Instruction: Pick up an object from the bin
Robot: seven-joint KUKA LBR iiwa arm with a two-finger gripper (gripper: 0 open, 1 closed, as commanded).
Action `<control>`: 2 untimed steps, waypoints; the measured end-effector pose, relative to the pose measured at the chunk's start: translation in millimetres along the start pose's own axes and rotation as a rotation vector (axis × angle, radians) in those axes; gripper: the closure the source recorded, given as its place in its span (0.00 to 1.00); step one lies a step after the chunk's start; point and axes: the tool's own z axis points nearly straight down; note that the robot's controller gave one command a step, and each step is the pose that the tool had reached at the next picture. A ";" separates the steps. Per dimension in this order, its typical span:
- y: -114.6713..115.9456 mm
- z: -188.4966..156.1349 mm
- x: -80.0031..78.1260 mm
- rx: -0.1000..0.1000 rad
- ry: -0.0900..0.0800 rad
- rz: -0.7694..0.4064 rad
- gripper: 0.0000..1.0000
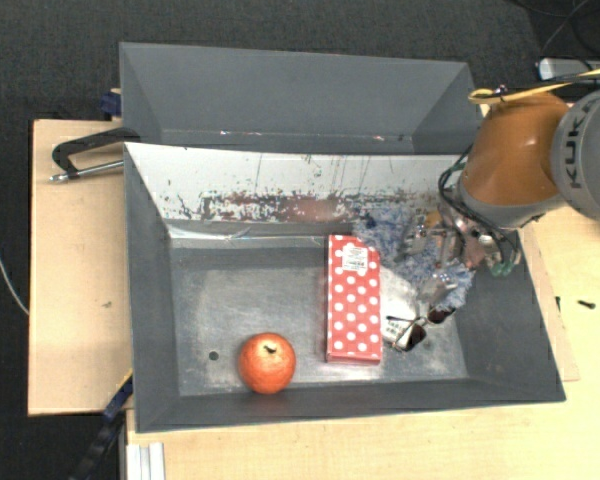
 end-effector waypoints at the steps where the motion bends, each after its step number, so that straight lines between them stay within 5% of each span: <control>1: 0.8 -0.8 1.3 -0.005 -0.012 0.491 0.00; 2: 4.4 -1.5 0.6 0.001 -0.013 0.541 0.00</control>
Offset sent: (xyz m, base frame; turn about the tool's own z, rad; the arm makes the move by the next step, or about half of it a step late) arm 0.0000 0.0000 0.0000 0.0005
